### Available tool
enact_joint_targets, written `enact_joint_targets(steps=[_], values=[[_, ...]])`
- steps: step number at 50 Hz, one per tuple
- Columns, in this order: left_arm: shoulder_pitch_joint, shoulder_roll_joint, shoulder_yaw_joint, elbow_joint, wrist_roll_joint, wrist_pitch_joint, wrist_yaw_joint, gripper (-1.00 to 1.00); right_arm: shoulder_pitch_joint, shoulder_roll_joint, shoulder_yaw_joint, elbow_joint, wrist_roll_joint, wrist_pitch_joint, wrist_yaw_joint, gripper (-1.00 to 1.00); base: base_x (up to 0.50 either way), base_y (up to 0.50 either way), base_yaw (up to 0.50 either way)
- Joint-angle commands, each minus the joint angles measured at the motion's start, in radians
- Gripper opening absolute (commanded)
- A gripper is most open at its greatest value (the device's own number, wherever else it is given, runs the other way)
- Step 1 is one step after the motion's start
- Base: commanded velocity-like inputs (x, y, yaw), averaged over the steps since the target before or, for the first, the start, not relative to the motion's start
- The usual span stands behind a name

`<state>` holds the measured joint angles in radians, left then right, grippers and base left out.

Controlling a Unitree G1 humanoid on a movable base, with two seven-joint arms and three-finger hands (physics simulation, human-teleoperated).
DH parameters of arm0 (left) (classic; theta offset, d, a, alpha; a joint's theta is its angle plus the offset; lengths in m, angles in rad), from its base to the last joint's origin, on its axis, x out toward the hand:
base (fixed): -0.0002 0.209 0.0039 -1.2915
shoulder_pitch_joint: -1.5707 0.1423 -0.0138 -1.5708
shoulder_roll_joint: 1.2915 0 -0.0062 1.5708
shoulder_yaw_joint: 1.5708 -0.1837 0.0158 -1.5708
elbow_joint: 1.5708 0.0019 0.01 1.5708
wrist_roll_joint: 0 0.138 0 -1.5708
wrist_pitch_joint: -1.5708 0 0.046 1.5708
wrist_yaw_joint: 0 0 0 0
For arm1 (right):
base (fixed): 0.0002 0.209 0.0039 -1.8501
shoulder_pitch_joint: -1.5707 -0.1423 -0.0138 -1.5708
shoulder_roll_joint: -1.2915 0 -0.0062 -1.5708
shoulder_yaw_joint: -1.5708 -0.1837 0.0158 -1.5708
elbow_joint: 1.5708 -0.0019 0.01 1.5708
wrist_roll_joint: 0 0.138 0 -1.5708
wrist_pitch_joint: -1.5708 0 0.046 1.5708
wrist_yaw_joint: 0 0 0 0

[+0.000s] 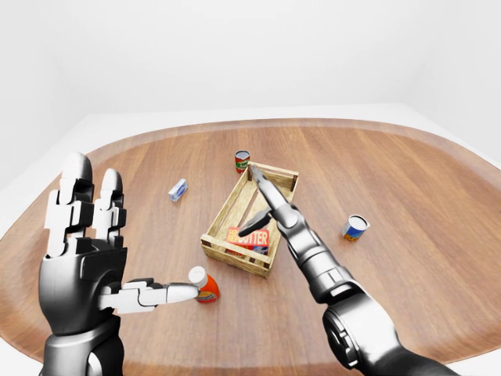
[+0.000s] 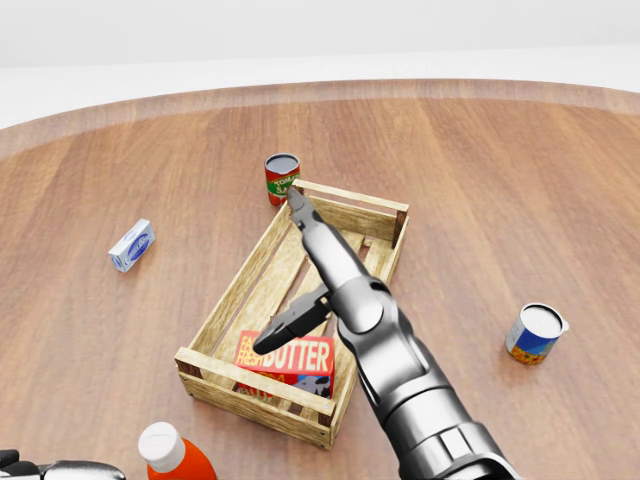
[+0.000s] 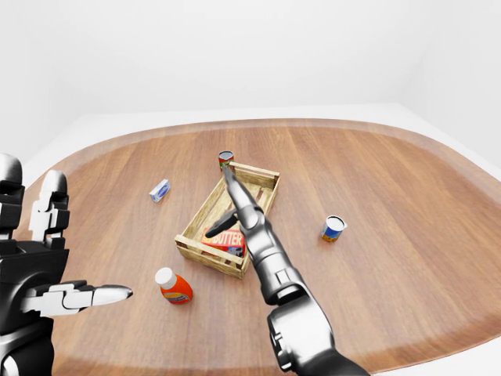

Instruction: Pick up the butter and put it in the tray.

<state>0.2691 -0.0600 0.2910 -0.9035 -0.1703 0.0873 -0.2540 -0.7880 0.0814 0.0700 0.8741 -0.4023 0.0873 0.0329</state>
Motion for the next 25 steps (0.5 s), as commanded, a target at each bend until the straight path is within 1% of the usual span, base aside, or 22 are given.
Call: enact_joint_targets(steps=[1,4,5,6,8,9,11,14,15,20,21,23,25], values=[[0.002,-0.001,0.003,-0.003,-0.001,0.000,-0.002,1.00,0.249,0.044,0.130,-0.862,-0.188,0.000,0.253,1.00,0.00,0.00,0.00],[0.003,-0.002,0.001,-0.006,0.000,0.000,-0.001,1.00,0.300,0.058,0.172,-1.069,-0.271,0.000,0.343,1.00,0.00,0.00,0.00],[0.004,-0.003,-0.001,-0.004,0.003,0.000,-0.002,1.00,0.330,0.056,0.208,-1.178,-0.317,0.000,0.400,1.00,0.00,0.00,0.00],[0.005,-0.003,-0.002,-0.001,0.004,0.000,-0.002,1.00,0.343,0.054,0.225,-1.223,-0.358,0.000,0.427,1.00,0.00,0.00,0.00],[0.005,-0.003,-0.002,-0.005,0.003,0.000,-0.002,1.00,0.362,0.070,0.231,-1.289,-0.395,0.000,0.477,1.00,0.00,0.00,0.00],[0.008,-0.004,-0.001,-0.008,0.002,0.000,-0.003,1.00,0.384,0.064,0.261,-1.365,-0.449,0.000,0.517,1.00,0.00,0.00,0.00],[0.008,-0.004,0.001,-0.013,0.001,0.000,-0.004,1.00,0.410,0.076,0.279,-1.425,-0.502,0.000,0.565,1.00,0.00,0.00,0.00],[0.009,-0.006,-0.001,-0.010,0.003,0.000,-0.005,1.00,0.452,0.093,0.306,-1.490,-0.573,0.000,0.616,1.00,0.00,0.00,0.00],[0.010,-0.006,-0.001,-0.010,0.004,0.000,-0.005,1.00,0.485,0.111,0.327,-1.537,-0.577,0.000,0.634,1.00,0.00,0.00,0.00],[0.008,-0.006,0.003,-0.016,0.000,0.000,-0.007,1.00,0.614,0.126,0.417,-1.636,-0.633,0.000,0.622,1.00,0.00,0.00,0.00],[0.009,-0.006,0.003,-0.013,0.002,0.000,-0.007,1.00,0.660,0.119,0.463,-1.675,-0.658,0.000,0.615,1.00,0.00,0.00,0.00],[0.011,-0.007,0.003,-0.015,0.001,0.000,-0.009,1.00,0.718,0.115,0.523,-1.743,-0.691,0.000,0.610,1.00,0.00,0.00,0.00],[0.011,-0.008,0.000,-0.011,0.004,0.000,-0.009,1.00,0.761,0.106,0.564,-1.796,-0.706,0.000,0.600,1.00,0.00,0.00,0.00]])
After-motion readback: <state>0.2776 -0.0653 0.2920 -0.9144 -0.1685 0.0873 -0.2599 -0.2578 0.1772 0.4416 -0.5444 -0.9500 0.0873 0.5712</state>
